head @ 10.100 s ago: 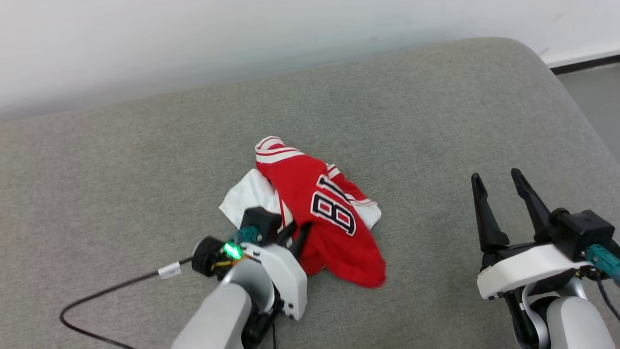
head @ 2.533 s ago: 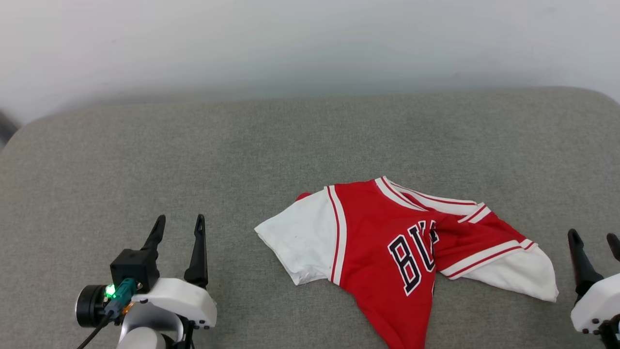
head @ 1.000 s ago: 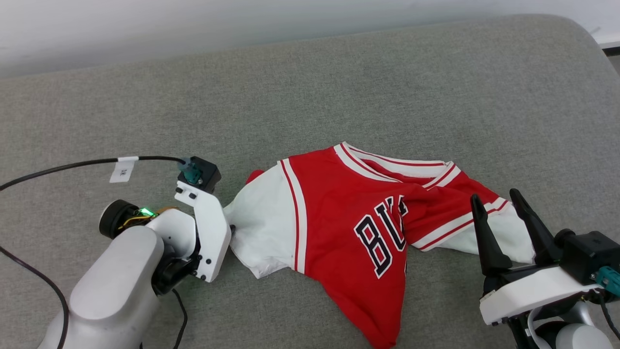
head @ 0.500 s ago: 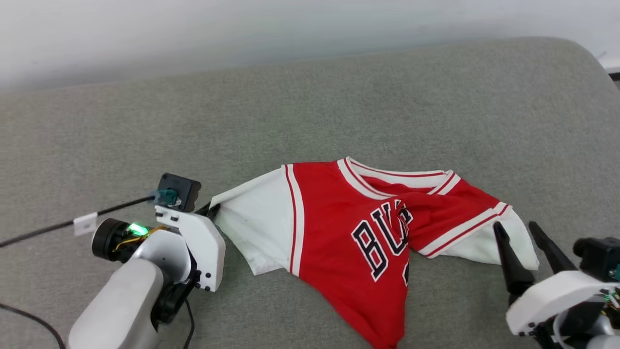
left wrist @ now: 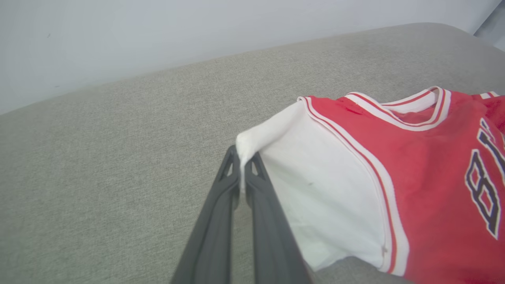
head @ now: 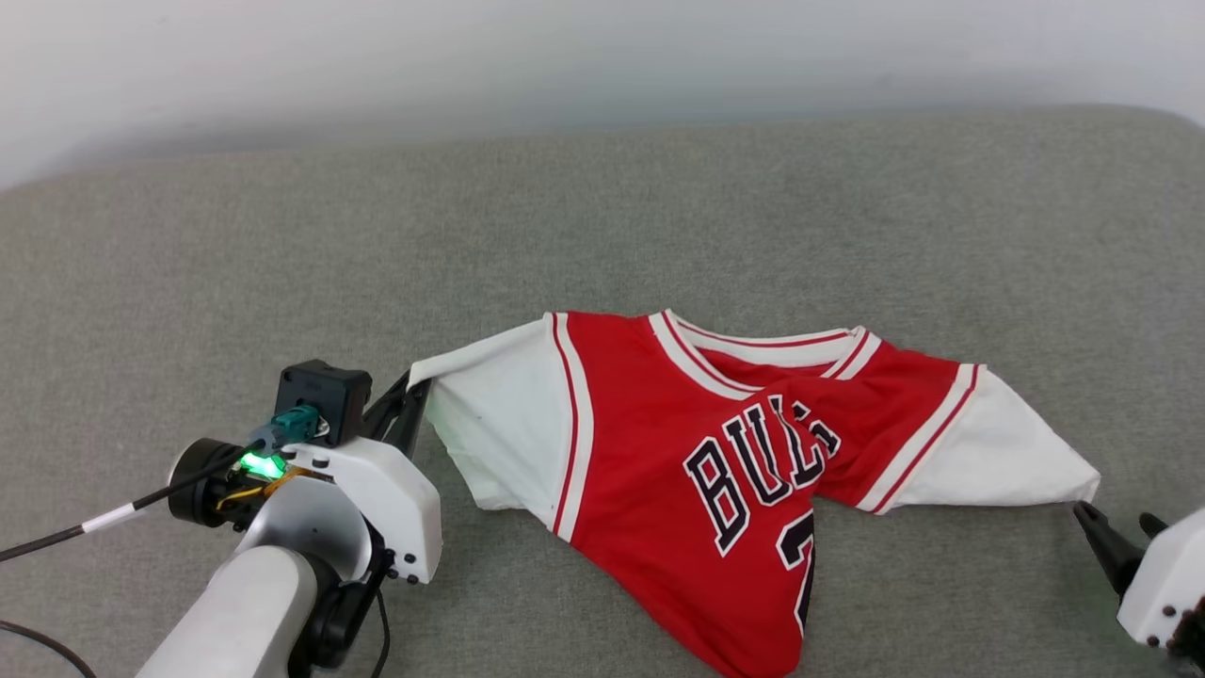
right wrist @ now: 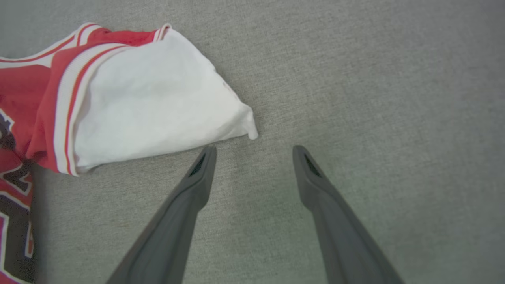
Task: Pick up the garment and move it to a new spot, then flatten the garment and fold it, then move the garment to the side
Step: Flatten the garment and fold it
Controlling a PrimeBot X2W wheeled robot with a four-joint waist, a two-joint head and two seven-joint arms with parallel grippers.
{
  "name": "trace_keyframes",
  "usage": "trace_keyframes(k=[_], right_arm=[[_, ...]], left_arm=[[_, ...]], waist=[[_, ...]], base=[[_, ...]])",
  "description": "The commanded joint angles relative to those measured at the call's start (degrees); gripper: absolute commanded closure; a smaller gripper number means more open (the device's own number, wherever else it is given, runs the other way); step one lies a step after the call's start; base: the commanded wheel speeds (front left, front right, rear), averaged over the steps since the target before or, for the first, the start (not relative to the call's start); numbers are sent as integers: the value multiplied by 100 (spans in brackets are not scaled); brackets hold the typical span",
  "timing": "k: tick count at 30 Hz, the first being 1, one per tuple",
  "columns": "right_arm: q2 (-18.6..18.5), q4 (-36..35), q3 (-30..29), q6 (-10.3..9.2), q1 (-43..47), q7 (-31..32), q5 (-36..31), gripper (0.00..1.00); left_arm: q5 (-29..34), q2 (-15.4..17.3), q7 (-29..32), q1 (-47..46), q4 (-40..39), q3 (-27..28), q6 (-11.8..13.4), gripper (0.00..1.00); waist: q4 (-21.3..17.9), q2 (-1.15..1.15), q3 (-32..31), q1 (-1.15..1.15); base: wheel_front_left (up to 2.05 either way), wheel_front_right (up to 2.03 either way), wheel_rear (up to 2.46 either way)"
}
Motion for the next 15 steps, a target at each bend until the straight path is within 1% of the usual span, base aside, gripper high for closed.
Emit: trace_keyframes(k=[1, 7, 11, 15], right_arm=[[-15, 26, 26, -2, -103, 39, 60, 0], [-197, 346, 227, -3, -715, 538, 215, 0], [-194, 653, 462, -2, -968, 862, 311, 0], [-81, 1062, 683, -2, -986, 1204, 458, 0]], left_arm=[[15, 19, 8, -9, -28, 19, 36, 100], [101, 68, 19, -229, -283, 26, 55, 100], [121, 52, -11, -334, -335, 17, 54, 100], [103, 22, -41, -389, -290, -1, 35, 100]], waist=[[56, 0, 119, 0], [144, 0, 543, 0], [178, 0, 713, 0], [222, 0, 782, 0]], base=[[0, 0, 0], [0, 0, 0], [0, 0, 0], [0, 0, 0]])
